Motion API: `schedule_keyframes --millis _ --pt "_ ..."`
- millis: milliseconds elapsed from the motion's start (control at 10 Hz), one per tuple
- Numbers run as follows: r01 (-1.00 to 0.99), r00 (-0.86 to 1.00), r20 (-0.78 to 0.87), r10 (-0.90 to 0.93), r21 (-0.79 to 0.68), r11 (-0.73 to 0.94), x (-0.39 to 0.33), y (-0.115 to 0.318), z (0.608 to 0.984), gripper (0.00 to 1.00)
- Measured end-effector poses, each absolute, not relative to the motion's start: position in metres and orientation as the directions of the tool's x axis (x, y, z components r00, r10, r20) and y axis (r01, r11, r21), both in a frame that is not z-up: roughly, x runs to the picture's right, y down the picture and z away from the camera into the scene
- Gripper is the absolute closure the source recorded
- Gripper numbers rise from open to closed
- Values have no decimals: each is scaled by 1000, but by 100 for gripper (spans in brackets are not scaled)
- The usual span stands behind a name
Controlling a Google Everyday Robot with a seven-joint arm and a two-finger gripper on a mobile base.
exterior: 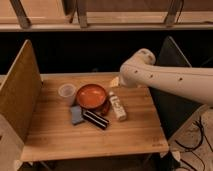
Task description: Pick up the ceramic cup
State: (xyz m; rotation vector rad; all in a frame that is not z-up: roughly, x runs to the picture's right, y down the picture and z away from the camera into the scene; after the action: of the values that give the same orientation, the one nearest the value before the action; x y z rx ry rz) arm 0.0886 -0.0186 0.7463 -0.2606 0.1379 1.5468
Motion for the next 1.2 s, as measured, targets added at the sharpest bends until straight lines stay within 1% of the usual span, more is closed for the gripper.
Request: schedule_keyframes --millis 200,400,900,1000,1200 --pt "-979 148 -244 959 -176 106 59 -34 753 20" --pt "-956 215 -230 949 -248 157 34 -45 757 20" --pt "-947 247 -219 944 -261 187 28 -53 761 20" --pt "-940 269 -212 939 -271 208 18 -56 765 20" --pt "-904 356 -199 913 -321 283 -29 -55 784 20"
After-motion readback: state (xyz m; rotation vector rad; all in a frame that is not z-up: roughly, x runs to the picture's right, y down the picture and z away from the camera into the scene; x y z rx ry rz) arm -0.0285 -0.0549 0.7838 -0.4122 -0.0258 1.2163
